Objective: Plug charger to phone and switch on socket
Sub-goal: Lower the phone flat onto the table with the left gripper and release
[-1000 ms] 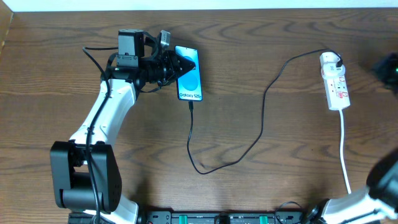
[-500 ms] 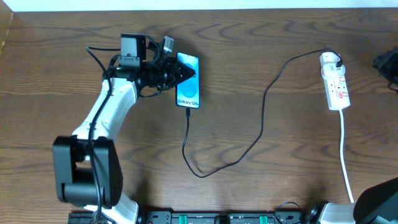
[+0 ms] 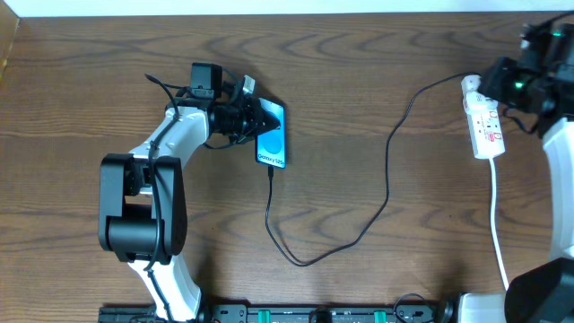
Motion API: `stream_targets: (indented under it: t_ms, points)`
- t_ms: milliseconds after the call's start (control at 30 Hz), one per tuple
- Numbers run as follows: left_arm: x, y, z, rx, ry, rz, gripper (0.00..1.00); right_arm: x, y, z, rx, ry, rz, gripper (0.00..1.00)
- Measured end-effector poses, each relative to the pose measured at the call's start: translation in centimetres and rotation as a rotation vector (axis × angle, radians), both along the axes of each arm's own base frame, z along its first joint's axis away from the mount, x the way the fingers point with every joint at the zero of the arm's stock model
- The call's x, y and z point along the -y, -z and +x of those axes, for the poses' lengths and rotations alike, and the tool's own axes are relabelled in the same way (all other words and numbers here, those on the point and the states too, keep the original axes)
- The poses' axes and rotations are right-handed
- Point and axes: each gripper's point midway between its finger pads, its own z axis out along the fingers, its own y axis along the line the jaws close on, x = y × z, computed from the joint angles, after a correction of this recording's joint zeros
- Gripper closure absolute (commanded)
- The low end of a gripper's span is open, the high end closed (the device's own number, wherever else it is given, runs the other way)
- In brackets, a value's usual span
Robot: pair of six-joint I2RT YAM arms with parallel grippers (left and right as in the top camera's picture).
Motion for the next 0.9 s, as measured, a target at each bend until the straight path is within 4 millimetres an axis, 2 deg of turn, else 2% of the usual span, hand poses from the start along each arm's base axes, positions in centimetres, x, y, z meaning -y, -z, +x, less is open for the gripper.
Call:
stream_targets:
  t_ms: [100, 200, 367, 433, 500, 533, 700, 833, 900]
  points:
    - [-0.1, 0.9, -0.1, -0.020, -0.002, 0.006, 0.93, -1.5, 0.2, 0.1, -0.008, -0.024, -0.035, 0.99]
    - [-0.1, 2.7, -0.3, -0.063, -0.003, 0.014, 0.93, -2.9, 0.3, 0.2, -0.012, -0.051, -0.060, 0.99]
    - [-0.2, 4.5, -0.7, -0.107, -0.002, 0.020, 0.93, -4.3, 0.4, 0.2, -0.012, -0.083, -0.081, 0.99]
    - [-0.1, 4.6, -0.7, -0.106, 0.000, 0.017, 0.83, -4.6, 0.4, 0.2, -0.011, -0.094, -0.087, 0.99]
    - [-0.2, 4.7, -0.7, -0.106, -0.003, 0.023, 0.83, -4.8, 0.5, 0.1, -0.015, -0.099, -0.091, 0.99]
    - [-0.3, 4.8, -0.7, -0.108, -0.002, 0.026, 0.79, -4.8, 0.5, 0.1, -0.017, -0.100, -0.091, 0.99]
    - [-0.6, 5.3, -0.7, -0.114, -0.013, 0.052, 0.74, -4.7, 0.7, -0.1, -0.027, -0.098, -0.099, 0.99]
    - [-0.8, 5.4, -0.6, -0.113, -0.018, 0.065, 0.54, -4.7, 0.7, -0.2, -0.031, -0.097, -0.100, 0.99]
    - [-0.6, 5.2, -0.5, -0.107, -0.015, 0.057, 0.49, -4.7, 0.7, -0.2, -0.032, -0.098, -0.102, 0.99]
